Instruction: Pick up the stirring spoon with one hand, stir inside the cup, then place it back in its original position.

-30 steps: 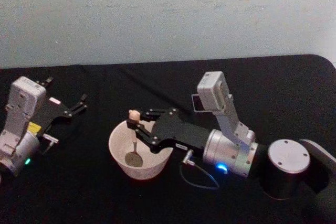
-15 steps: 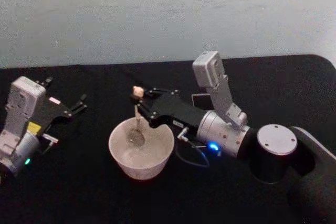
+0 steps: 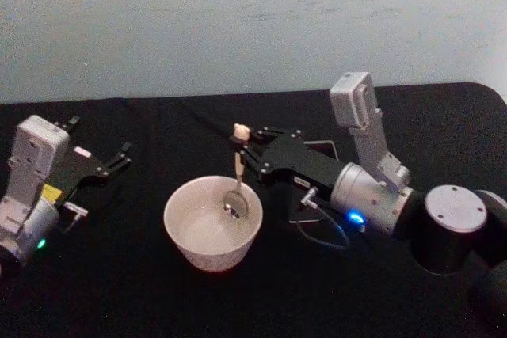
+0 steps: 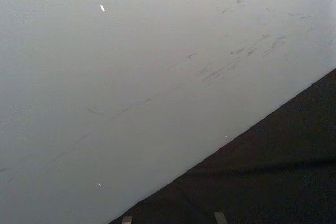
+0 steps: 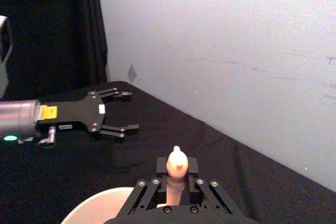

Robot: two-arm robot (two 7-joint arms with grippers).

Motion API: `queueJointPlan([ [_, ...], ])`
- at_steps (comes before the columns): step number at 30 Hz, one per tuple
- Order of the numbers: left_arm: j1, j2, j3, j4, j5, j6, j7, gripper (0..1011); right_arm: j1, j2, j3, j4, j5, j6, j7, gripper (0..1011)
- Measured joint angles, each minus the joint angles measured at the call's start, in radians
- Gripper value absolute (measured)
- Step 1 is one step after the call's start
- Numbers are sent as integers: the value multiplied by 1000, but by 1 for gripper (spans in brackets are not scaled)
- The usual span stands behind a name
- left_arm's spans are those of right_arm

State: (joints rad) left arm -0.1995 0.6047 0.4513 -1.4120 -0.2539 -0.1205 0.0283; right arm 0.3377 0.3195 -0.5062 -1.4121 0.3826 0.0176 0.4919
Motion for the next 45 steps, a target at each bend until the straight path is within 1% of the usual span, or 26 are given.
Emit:
queueJointPlan([
  [6, 0, 0, 0, 0, 0, 0, 0, 1001, -35, 42, 8, -57, 24, 4, 30, 211],
  [10, 0, 0, 0, 0, 0, 0, 0, 1001, -62, 74, 2, -103, 45, 12, 58, 212],
  [14, 0, 0, 0, 0, 0, 0, 0, 1001, -78, 89, -13, -130, 57, 17, 72, 211],
  [19, 0, 0, 0, 0, 0, 0, 0, 1001, -84, 92, -33, -140, 64, 21, 77, 212],
  [22, 0, 0, 0, 0, 0, 0, 0, 1001, -76, 80, -51, -135, 65, 27, 75, 212],
  [28, 0, 0, 0, 0, 0, 0, 0, 1001, -56, 55, -71, -113, 62, 33, 59, 212],
  [31, 0, 0, 0, 0, 0, 0, 0, 1001, -41, 35, -77, -94, 56, 34, 46, 212],
  [32, 0, 0, 0, 0, 0, 0, 0, 1001, -32, 24, -79, -83, 52, 34, 36, 212],
  [34, 0, 0, 0, 0, 0, 0, 0, 1001, -18, 5, -79, -62, 46, 34, 22, 212],
  [35, 0, 0, 0, 0, 0, 0, 0, 1001, -18, 5, -79, -62, 46, 34, 22, 211],
  [36, 0, 0, 0, 0, 0, 0, 0, 1001, -7, -8, -79, -46, 40, 32, 12, 212],
  [39, 0, 0, 0, 0, 0, 0, 0, 1001, 14, -32, -77, -11, 29, 27, -6, 212],
  [45, 0, 0, 0, 0, 0, 0, 0, 1001, 45, -57, -60, 41, 8, 14, -32, 212],
])
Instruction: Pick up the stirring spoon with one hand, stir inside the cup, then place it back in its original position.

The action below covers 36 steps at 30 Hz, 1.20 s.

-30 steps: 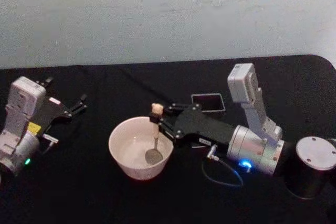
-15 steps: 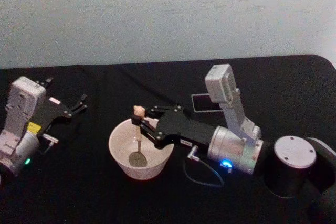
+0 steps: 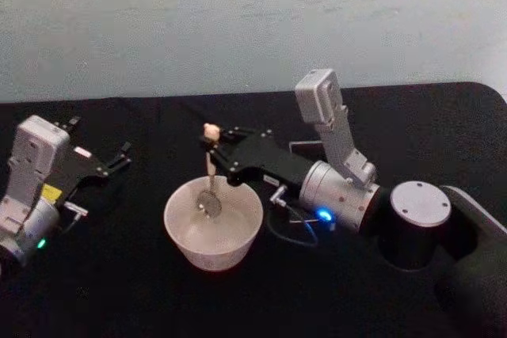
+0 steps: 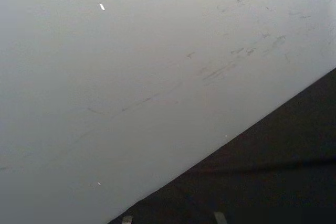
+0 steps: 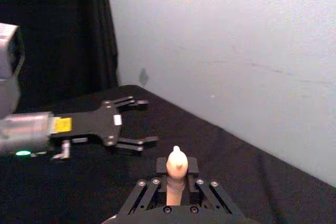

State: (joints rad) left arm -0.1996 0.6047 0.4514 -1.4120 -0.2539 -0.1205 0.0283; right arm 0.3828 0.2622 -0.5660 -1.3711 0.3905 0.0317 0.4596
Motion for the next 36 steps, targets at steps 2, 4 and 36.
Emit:
queueJointPlan([
  [2, 0, 0, 0, 0, 0, 0, 0, 1001, 3, 0, 6, 6, -4, -2, -2, 212],
  [4, 0, 0, 0, 0, 0, 0, 0, 1001, 4, 4, 15, 10, -7, -5, -2, 212],
  [36, 0, 0, 0, 0, 0, 0, 0, 1001, -135, 166, -2, -221, 87, 22, 114, 211],
])
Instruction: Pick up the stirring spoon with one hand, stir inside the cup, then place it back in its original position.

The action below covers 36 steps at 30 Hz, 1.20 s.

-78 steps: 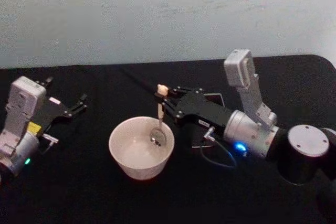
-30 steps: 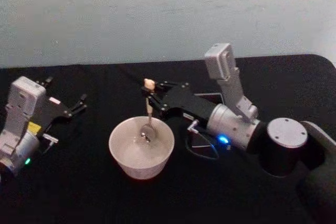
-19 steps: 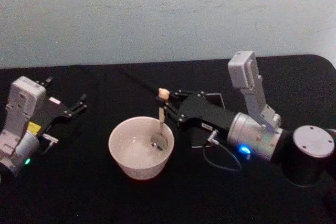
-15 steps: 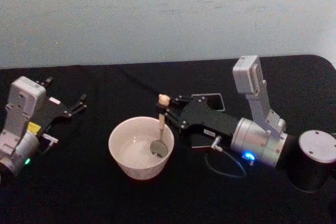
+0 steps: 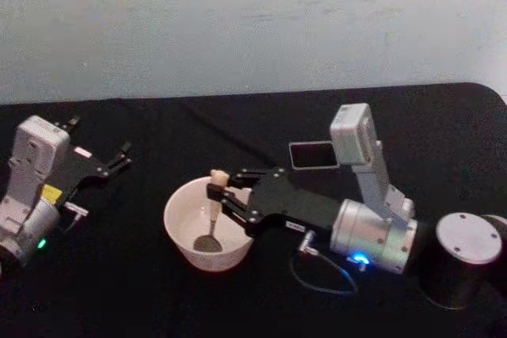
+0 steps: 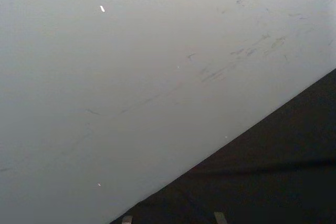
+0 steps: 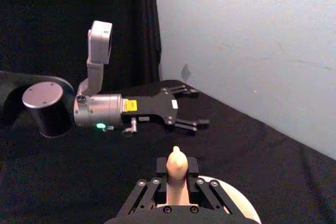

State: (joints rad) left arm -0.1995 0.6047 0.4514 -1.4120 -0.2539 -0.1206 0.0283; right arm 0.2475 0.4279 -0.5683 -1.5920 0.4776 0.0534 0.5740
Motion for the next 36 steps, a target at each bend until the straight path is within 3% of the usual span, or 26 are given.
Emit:
queueJointPlan([
  [11, 0, 0, 0, 0, 0, 0, 0, 1002, 75, -105, -40, 103, -34, 12, -64, 211],
  [20, 0, 0, 0, 0, 0, 0, 0, 1001, 139, -169, -25, 212, -68, 8, -109, 212],
  [26, 0, 0, 0, 0, 0, 0, 0, 1001, 147, -169, 4, 230, -70, 8, -119, 212],
  [36, 0, 0, 0, 0, 0, 0, 0, 1001, 90, -93, 43, 143, -43, 22, -83, 212],
])
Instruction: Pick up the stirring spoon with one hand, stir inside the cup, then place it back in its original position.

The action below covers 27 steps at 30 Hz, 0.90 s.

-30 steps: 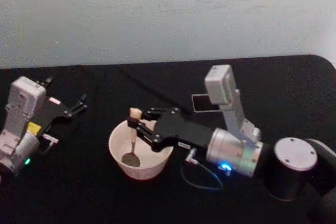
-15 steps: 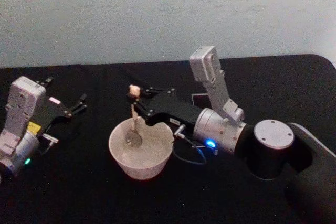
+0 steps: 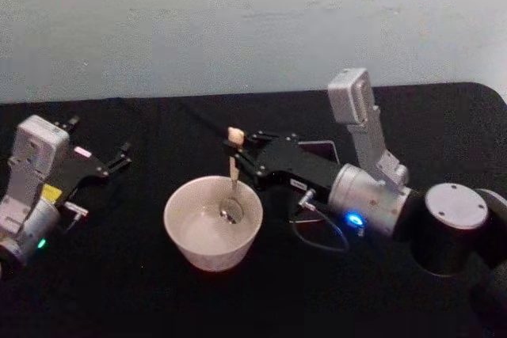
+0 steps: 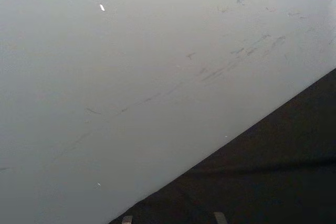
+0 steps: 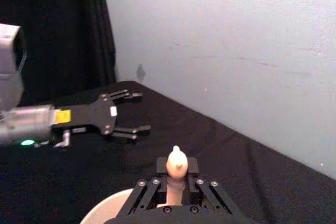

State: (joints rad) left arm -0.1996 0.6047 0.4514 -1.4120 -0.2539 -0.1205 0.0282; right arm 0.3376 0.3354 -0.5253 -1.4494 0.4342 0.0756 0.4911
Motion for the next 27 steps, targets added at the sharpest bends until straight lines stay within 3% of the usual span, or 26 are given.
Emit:
queueJointPlan([
  [6, 0, 0, 0, 0, 0, 0, 0, 1001, -41, 47, 3, -70, 36, 19, 34, 212],
  [13, 0, 0, 0, 0, 0, 0, 0, 1001, -56, 61, -18, -110, 53, 25, 45, 212],
  [22, 0, 0, 0, 0, 0, 0, 0, 1001, -19, 11, -54, -78, 37, 23, 9, 212],
  [27, 0, 0, 0, 0, 0, 0, 0, 1001, 5, -17, -56, -45, 23, 24, -18, 212],
])
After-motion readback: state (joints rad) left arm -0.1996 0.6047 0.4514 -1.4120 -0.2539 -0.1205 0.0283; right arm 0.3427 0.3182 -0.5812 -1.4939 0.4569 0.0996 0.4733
